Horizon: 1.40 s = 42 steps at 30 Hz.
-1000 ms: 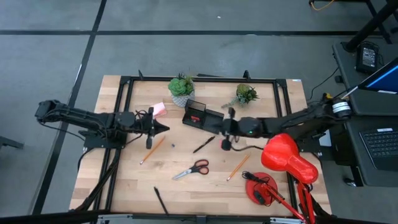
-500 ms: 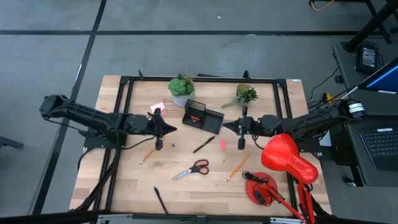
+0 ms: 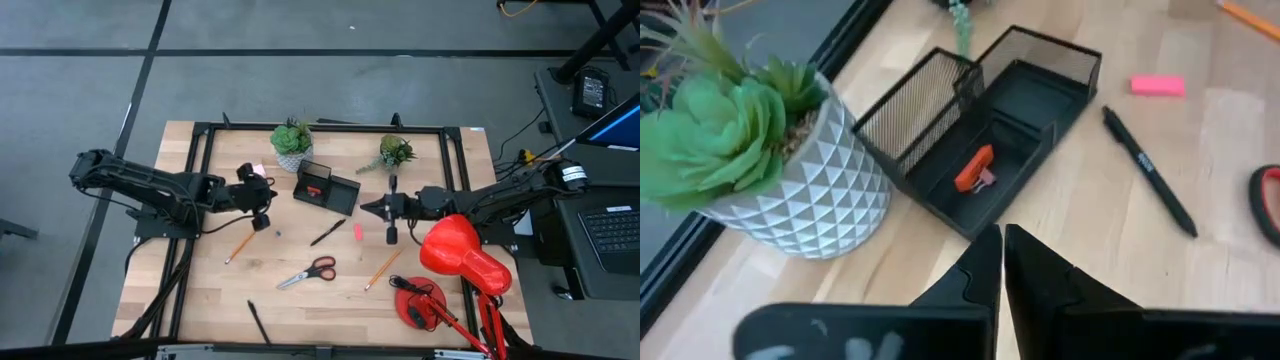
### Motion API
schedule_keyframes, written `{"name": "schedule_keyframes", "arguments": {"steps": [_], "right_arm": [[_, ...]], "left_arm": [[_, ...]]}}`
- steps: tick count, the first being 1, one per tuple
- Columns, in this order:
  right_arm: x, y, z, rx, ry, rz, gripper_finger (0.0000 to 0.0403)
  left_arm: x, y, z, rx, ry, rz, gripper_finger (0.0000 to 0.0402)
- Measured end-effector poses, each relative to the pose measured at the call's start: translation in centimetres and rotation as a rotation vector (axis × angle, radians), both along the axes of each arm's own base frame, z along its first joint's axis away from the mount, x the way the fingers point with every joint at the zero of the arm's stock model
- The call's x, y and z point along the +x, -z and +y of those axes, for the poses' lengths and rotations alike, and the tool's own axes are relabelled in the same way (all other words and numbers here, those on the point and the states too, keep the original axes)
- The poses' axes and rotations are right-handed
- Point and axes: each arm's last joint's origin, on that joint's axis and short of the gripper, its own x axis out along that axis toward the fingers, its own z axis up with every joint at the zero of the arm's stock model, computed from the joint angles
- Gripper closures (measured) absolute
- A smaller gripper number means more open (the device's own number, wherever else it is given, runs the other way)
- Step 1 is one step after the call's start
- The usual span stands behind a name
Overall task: Pick and place office supplies into organizer
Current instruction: Put the pink sticky notes into the black desk organizer
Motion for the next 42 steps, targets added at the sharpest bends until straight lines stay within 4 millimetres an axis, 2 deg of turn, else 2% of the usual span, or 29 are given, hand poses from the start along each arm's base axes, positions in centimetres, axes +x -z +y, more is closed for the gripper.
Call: {"name": "schedule_keyframes", "arguments": {"steps": [5, 13, 17, 23, 31, 42], "right_arm": [[0.0, 0.0, 0.2, 0.001, -0.068, 0.003, 0.0399], [0.1, 0.1, -0.6, -0.005, -0.029, 0.014, 0.0398], [0.1, 0.1, -1.2, -0.005, -0.01, 0.015, 0.0398], [0.1, 0.1, -1.7, 0.005, -0.039, 0.016, 0.0398], [0.1, 0.3, -2.0, 0.008, -0.025, 0.032, 0.0398], [0.1, 0.3, -2.0, 0.008, -0.024, 0.032, 0.0398]], "left_arm": [[-0.1, 0.4, 0.1, 0.001, -0.025, 0.03, 0.0352], [0.5, 1.8, 1.2, 0.01, -0.098, 0.129, 0.0274], [0.8, 3.0, 2.1, 0.017, -0.145, 0.217, 0.0251], [1.3, 4.3, 4.0, -0.033, -0.228, 0.28, 0.024], [1.0, 5.9, 6.9, -0.12, -0.347, 0.385, 0.0241], [-0.2, 6.2, 10.3, -0.244, -0.328, 0.436, 0.0242]]}}
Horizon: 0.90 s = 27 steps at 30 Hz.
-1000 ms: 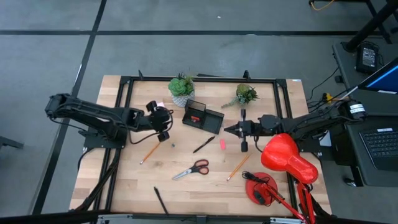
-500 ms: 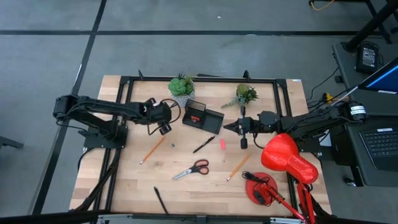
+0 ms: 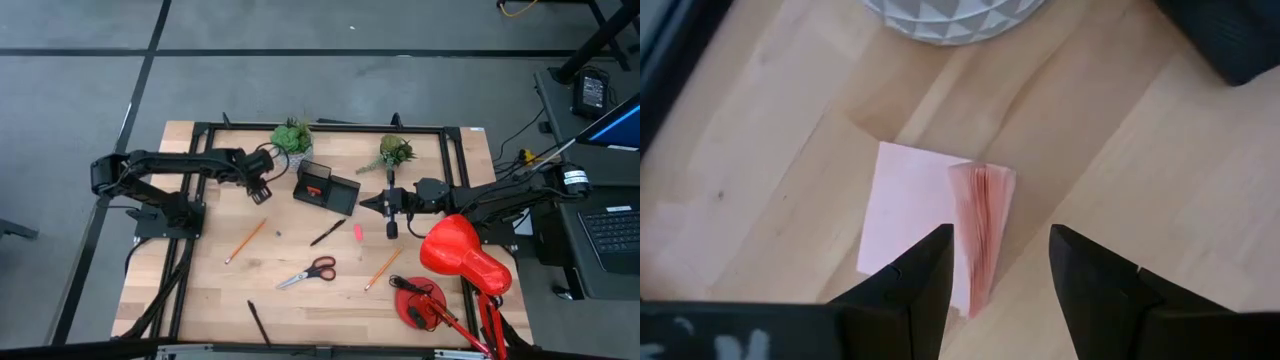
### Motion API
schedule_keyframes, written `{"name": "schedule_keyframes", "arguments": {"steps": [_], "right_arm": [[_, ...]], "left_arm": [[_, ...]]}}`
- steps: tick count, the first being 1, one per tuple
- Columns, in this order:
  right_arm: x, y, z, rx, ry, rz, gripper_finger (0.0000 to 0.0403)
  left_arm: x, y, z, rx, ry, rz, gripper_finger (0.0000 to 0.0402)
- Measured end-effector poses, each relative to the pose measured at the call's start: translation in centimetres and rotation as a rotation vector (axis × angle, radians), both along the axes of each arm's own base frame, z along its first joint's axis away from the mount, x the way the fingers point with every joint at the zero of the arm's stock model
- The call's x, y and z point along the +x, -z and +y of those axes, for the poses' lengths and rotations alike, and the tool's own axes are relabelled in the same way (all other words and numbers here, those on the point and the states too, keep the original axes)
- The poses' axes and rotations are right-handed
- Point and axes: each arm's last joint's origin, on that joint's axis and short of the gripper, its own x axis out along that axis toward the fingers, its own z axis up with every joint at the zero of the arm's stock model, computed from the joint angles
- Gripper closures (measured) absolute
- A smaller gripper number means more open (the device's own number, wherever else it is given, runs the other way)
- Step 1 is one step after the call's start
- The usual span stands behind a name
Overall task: Pick and place office supplies into organizer
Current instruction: Put the pink sticky notes into the black desk organizer
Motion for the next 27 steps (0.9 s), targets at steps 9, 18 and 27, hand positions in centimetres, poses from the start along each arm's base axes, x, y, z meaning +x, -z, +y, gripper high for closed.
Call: {"name": "schedule_keyframes", "arguments": {"steps": [9, 18, 27], "right_arm": [[0.0, 0.0, 0.0, 0.0, 0.0, 0.0, 0.0398], [0.0, 0.0, 0.0, 0.0, 0.0, -0.001, 0.0398], [0.0, 0.0, 0.0, 0.0, 0.0, -0.001, 0.0398]], "left_arm": [[-0.8, 0.0, 1.6, -0.074, -0.016, -0.023, 0.0242], [-0.5, 2.2, 2.9, -0.156, -0.022, 0.051, 0.0242], [-0.1, 4.4, 3.8, -0.189, -0.006, 0.127, 0.0242]]}}
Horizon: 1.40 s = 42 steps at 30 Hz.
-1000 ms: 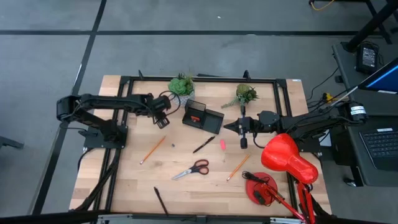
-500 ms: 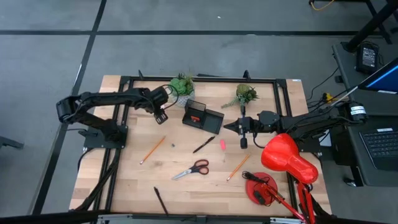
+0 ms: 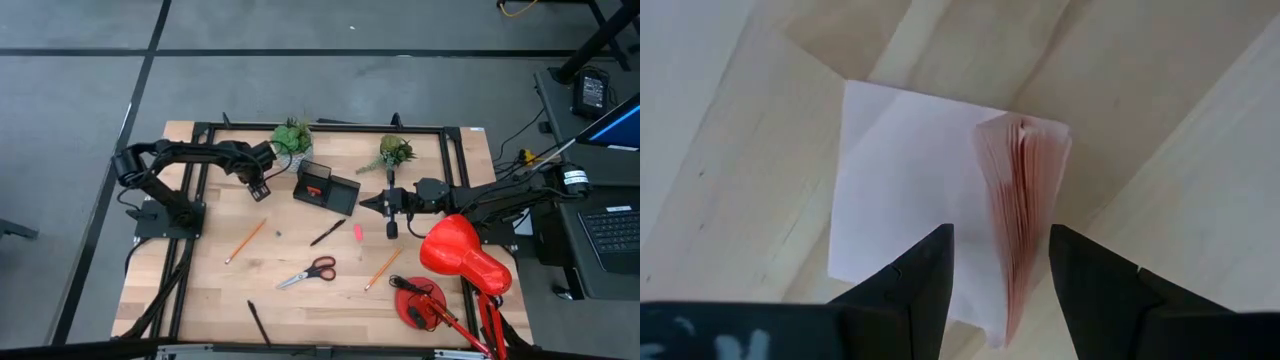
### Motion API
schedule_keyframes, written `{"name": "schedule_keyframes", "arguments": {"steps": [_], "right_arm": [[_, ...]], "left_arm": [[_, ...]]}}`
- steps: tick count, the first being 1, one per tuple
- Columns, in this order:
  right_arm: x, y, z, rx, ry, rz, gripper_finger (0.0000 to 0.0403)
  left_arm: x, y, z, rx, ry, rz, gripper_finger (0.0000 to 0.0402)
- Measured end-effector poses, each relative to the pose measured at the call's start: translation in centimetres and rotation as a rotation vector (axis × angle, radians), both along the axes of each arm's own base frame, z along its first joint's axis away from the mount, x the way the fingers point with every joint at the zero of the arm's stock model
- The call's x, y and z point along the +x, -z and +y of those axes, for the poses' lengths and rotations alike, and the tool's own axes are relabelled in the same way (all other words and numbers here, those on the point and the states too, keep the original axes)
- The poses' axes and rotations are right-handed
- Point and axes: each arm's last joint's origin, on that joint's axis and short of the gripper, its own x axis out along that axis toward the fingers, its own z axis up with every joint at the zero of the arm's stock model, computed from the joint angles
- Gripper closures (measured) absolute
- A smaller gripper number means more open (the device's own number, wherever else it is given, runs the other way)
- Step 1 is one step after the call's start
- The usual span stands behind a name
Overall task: Pick and place office supplies into organizer
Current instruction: Put the pink sticky notes into the black desk organizer
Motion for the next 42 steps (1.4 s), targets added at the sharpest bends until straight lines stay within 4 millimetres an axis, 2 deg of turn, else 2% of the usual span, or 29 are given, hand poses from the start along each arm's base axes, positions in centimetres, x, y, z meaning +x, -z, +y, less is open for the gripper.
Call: {"name": "schedule_keyframes", "arguments": {"steps": [12, 22, 33, 39, 42], "right_arm": [[0.0, 0.0, 0.0, 0.0, 0.0, 0.0, 0.0398], [0.0, 0.01, 0.0, 0.001, 0.0, 0.001, 0.0398], [0.0, 0.01, 0.0, 0.004, 0.001, 0.001, 0.0398], [0.0, 0.01, 0.0, 0.004, 0.001, 0.001, 0.0398], [0.0, 0.01, 0.0, 0.004, 0.001, 0.001, 0.0398]], "left_arm": [[0.53, 0.18, 0.19, -0.002, 0.033, -0.047, 0.0249], [0.31, 0.22, 0.11, -0.002, 0.03, -0.018, 0.0299], [0.0, 0.29, -0.03, -0.01, 0.027, 0.018, 0.0336], [-0.04, 0.28, 0.02, 0.008, 0.017, 0.029, 0.0389], [-0.05, 0.27, 0.02, 0.009, 0.008, 0.028, 0.0397]]}}
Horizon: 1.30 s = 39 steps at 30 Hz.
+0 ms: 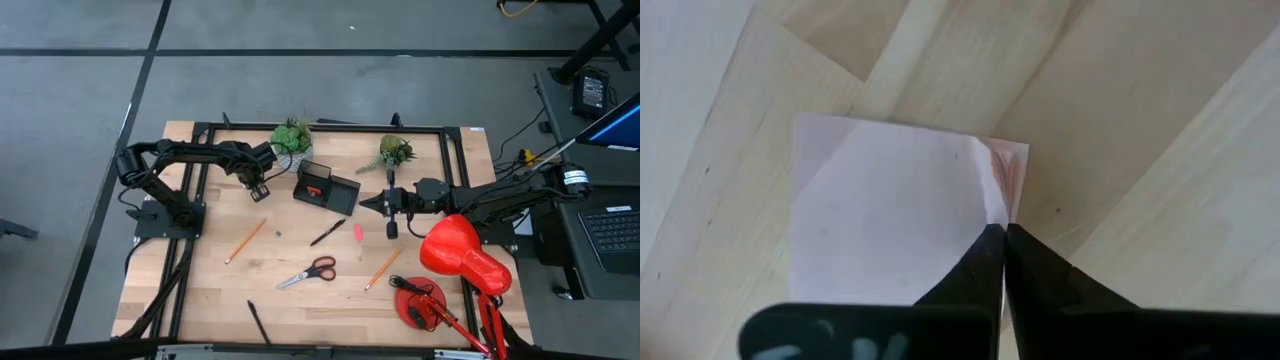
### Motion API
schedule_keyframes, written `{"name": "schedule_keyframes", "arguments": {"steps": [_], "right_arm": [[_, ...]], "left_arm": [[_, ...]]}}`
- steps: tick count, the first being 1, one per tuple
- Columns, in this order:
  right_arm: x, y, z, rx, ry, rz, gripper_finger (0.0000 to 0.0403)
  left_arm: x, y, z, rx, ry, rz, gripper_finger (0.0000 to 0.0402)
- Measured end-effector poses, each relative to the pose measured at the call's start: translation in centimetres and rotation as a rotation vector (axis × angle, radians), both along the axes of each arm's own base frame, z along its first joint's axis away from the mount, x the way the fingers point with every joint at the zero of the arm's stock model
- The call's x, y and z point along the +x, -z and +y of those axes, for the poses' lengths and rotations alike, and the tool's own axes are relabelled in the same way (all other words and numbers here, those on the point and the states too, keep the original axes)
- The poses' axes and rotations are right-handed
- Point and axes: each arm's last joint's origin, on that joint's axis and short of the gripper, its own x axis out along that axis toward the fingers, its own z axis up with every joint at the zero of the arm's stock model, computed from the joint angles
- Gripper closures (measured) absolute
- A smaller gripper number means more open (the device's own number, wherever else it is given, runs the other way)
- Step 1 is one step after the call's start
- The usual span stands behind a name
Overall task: Pick and place office supplies into organizer
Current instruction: Put the pink sticky notes into the black desk organizer
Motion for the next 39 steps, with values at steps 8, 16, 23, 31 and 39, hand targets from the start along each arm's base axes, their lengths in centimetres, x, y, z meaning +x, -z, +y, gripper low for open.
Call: {"name": "schedule_keyframes", "arguments": {"steps": [8, 16, 23, 31, 39], "right_arm": [[0.0, 0.0, 0.0, 0.003, 0.001, 0.0, 0.0398], [0.0, 0.0, 0.0, 0.004, 0.001, 0.0, 0.0398], [0.0, 0.0, 0.0, 0.008, 0.001, 0.0, 0.0398], [0.0, 0.0, 0.0, 0.008, 0.001, 0.0, 0.0398], [0.0, 0.0, 0.0, 0.021, 0.006, -0.001, 0.0398]], "left_arm": [[0.3, 0.0, -0.6, -0.005, 0.025, -0.003, 0.0399], [0.9, -0.5, -2.1, -0.025, 0.091, -0.021, 0.0399], [0.5, -3.8, -3.5, 0.058, 0.126, -0.097, 0.04], [-0.6, -7.4, -6.2, 0.135, 0.23, -0.227, 0.04], [-1.7, -10.1, -9.5, 0.243, 0.344, -0.353, 0.04]]}}
